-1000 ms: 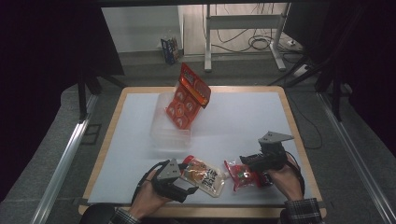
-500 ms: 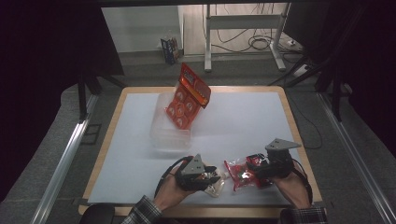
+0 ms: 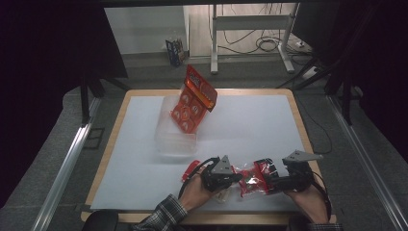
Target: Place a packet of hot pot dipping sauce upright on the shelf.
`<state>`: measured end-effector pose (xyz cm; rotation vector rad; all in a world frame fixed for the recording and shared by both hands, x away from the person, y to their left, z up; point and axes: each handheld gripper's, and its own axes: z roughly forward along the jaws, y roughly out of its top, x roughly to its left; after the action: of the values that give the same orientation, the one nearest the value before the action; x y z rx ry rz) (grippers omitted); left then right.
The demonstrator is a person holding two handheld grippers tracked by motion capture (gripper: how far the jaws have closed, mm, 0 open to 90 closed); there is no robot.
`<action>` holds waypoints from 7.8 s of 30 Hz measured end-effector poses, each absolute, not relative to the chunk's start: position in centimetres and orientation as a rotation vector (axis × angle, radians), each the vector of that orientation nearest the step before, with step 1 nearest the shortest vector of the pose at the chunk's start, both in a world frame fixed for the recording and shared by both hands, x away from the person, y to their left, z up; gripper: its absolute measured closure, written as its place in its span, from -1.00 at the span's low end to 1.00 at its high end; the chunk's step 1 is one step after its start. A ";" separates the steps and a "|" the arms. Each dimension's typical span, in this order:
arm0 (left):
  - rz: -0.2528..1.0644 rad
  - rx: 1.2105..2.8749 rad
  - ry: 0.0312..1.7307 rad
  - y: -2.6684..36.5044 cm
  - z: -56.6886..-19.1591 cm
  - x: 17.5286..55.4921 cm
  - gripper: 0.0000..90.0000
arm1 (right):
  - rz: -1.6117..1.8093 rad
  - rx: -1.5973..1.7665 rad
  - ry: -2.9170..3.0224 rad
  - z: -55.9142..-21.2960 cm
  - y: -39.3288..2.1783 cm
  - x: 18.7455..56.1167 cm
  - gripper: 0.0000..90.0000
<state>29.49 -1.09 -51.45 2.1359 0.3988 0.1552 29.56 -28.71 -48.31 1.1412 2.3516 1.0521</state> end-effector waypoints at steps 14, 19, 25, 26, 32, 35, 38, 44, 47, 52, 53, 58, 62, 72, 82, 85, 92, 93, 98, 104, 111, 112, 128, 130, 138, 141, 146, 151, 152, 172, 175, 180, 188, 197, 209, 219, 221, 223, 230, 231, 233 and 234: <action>0.185 2.289 0.368 -2.6 -52.7 30.1 1.00 | 0.999 1.180 2.380 -49.1 -29.9 28.4 -0.86; 0.183 2.305 0.374 -2.8 -52.9 29.9 1.00 | 0.997 1.211 2.400 -49.4 -29.9 28.3 -0.88; 0.173 2.306 0.381 -2.8 -53.0 29.9 1.00 | 0.997 1.285 2.455 -50.4 -30.1 28.8 -0.90; 0.167 2.309 0.384 -2.8 -53.0 29.9 1.00 | 1.001 1.288 2.474 -50.6 -30.0 28.8 -0.90; 0.156 2.305 0.391 -2.8 -53.1 30.0 1.00 | 1.007 1.269 2.557 -51.3 -29.1 29.3 -0.79; 0.155 2.312 0.390 -2.8 -53.1 29.9 1.00 | 1.094 1.289 2.589 -51.2 -28.6 29.4 -0.74; 0.157 2.319 0.389 -2.8 -53.2 29.9 1.00 | 1.116 1.281 2.573 -51.0 -28.3 29.6 -0.71; 0.160 2.316 0.390 -2.9 -53.3 29.9 1.00 | 1.285 1.292 2.581 -50.2 -27.6 30.1 -0.52; 0.163 2.313 0.391 -2.9 -53.3 29.8 1.00 | 1.208 1.301 2.625 -50.6 -26.8 30.4 -0.49; 0.172 2.316 0.391 -2.9 -53.3 29.7 1.00 | 1.162 1.336 2.660 -51.3 -26.4 31.0 -0.42; 0.181 2.314 0.387 -2.9 -53.3 29.6 1.00 | 1.162 1.356 2.670 -51.4 -26.4 31.3 -0.35; 0.196 2.314 0.384 -3.0 -53.4 29.5 1.00 | 1.209 1.375 2.708 -51.5 -26.6 32.1 -0.32; 0.182 2.315 0.389 -2.9 -53.3 29.6 1.00 | 1.311 1.413 2.746 -51.9 -26.5 32.5 -0.26; 0.163 2.294 0.385 -2.5 -53.1 29.7 1.00 | 1.380 1.325 2.658 -49.9 -26.2 31.6 0.43; 0.211 2.224 0.403 -0.9 -51.2 28.8 0.42 | 1.433 1.206 2.526 -46.3 -26.6 31.4 0.52; 0.220 2.203 0.409 0.0 -50.7 28.6 0.20 | 1.399 1.162 2.508 -45.5 -26.5 31.3 0.52; 0.225 2.132 0.450 2.2 -50.0 28.0 -0.21 | 1.370 1.087 2.484 -44.2 -25.9 31.6 0.53; 0.226 2.125 0.456 2.6 -50.0 27.9 -0.26 | 1.367 1.083 2.481 -44.1 -25.9 31.7 0.53; 0.225 2.113 0.492 4.0 -50.2 27.4 -0.43 | 1.370 1.060 2.469 -43.5 -25.6 32.2 0.53; 0.231 2.116 0.538 5.5 -50.1 26.7 -0.65 | 1.358 1.016 2.464 -43.0 -25.1 32.7 0.54; 0.226 2.089 0.587 7.7 -49.7 26.2 -0.82 | 1.372 0.981 2.460 -42.6 -24.7 33.2 0.57; 0.227 2.082 0.590 8.1 -49.6 26.1 -0.82 | 1.371 0.984 2.460 -42.5 -24.7 33.3 0.58; 0.305 2.015 0.652 12.3 -49.8 24.5 -0.83 | 1.406 0.932 2.452 -41.6 -22.6 34.8 0.60; 0.314 2.016 0.659 12.7 -49.9 24.4 -0.83 | 1.416 0.922 2.451 -41.4 -22.3 35.0 0.60; 0.368 2.048 0.696 13.7 -50.3 24.2 -0.87 | 1.436 0.888 2.460 -40.8 -21.0 36.0 0.60; 0.397 2.069 0.695 13.8 -50.5 24.1 -0.89 | 1.440 0.874 2.461 -40.6 -20.5 36.4 0.60; 0.443 2.092 0.701 14.1 -50.7 23.8 -0.93 | 1.456 0.851 2.463 -40.0 -19.6 37.1 0.61; 0.453 2.081 0.727 14.8 -50.8 23.6 -0.94 | 1.467 0.826 2.465 -39.3 -18.5 38.0 0.61; 0.459 2.080 0.735 15.0 -50.8 23.5 -0.94 | 1.471 0.820 2.465 -39.2 -18.2 38.2 0.61; 0.515 2.065 0.802 16.7 -50.9 22.3 -0.95 | 1.487 0.719 2.517 -39.6 -12.8 41.6 0.61; 0.515 2.069 0.799 16.6 -51.0 22.3 -0.95 | 1.490 0.703 2.521 -39.8 -12.0 41.9 0.61; 0.479 2.053 0.800 16.7 -51.0 22.4 -0.96 | 1.496 0.686 2.529 -40.2 -10.9 42.5 0.61; 0.463 2.034 0.806 17.0 -50.9 22.5 -0.96 | 1.505 0.654 2.538 -40.8 -9.3 43.3 0.62; 0.462 2.034 0.805 16.9 -51.0 22.5 -0.96 | 1.504 0.619 2.548 -41.5 -7.7 43.9 0.62; 0.470 2.043 0.807 16.9 -51.0 22.5 -0.96 | 1.494 0.580 2.580 -42.4 -6.0 44.1 0.62; 0.474 2.039 0.807 17.1 -50.9 22.4 -0.96 | 1.533 0.532 2.559 -41.2 -5.0 43.7 0.62; 0.475 2.040 0.806 17.0 -50.9 22.4 -0.96 | 1.548 0.517 2.563 -40.8 -4.8 43.5 0.62; 0.473 2.035 0.808 17.0 -50.9 22.4 -0.96 | 1.554 0.495 2.578 -40.7 -4.4 43.1 0.62; 0.478 2.046 0.804 17.0 -50.9 22.4 -0.96 | 1.528 0.452 2.655 -41.8 -3.2 42.6 0.80; 0.478 2.046 0.804 17.0 -50.9 22.4 -0.96 | 1.519 0.449 2.669 -42.0 -3.0 42.5 0.82; 0.477 2.043 0.806 17.0 -50.9 22.4 -0.96 | 1.515 0.452 2.677 -42.3 -2.8 42.5 0.90; 0.477 2.042 0.806 17.0 -50.9 22.4 -0.96 | 1.510 0.453 2.674 -42.4 -2.8 42.4 0.93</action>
<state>22.38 17.00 -50.91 2.0425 0.8056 0.4767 42.43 -2.75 -42.36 0.4534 2.6738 1.5100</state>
